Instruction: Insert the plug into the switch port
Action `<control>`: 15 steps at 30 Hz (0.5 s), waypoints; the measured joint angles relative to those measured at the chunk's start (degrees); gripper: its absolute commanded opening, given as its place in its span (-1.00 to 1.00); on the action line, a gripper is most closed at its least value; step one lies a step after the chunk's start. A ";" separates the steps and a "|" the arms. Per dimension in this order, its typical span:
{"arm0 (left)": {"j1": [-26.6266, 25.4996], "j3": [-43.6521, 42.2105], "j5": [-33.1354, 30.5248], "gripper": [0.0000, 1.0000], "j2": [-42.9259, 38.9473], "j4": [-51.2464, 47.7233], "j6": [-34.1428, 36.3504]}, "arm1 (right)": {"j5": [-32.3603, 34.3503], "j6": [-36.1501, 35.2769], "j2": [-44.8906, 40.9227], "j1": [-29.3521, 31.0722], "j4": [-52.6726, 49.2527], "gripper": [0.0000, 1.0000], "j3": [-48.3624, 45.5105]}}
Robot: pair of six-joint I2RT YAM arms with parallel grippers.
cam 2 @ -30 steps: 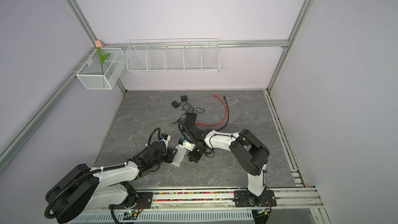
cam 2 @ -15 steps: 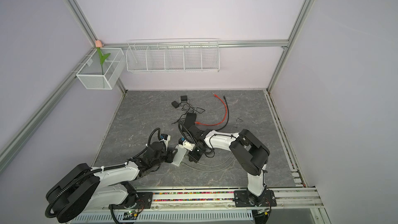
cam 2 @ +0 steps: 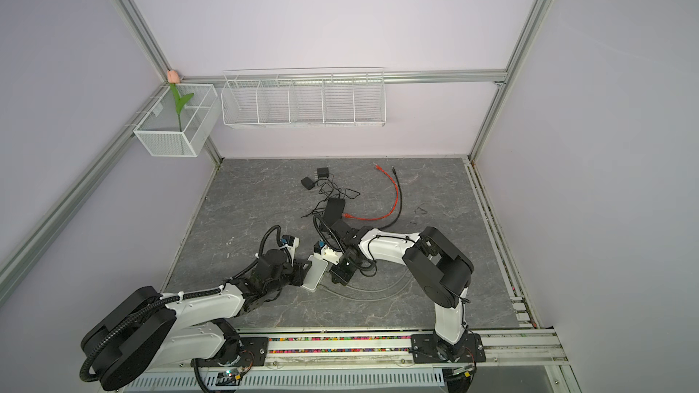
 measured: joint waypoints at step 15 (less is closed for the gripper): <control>-0.04 -0.02 -1.18 -0.60 -1.14 -0.90 -0.04 | 0.07 -0.31 0.33 -0.13 -0.28 -0.81 0.42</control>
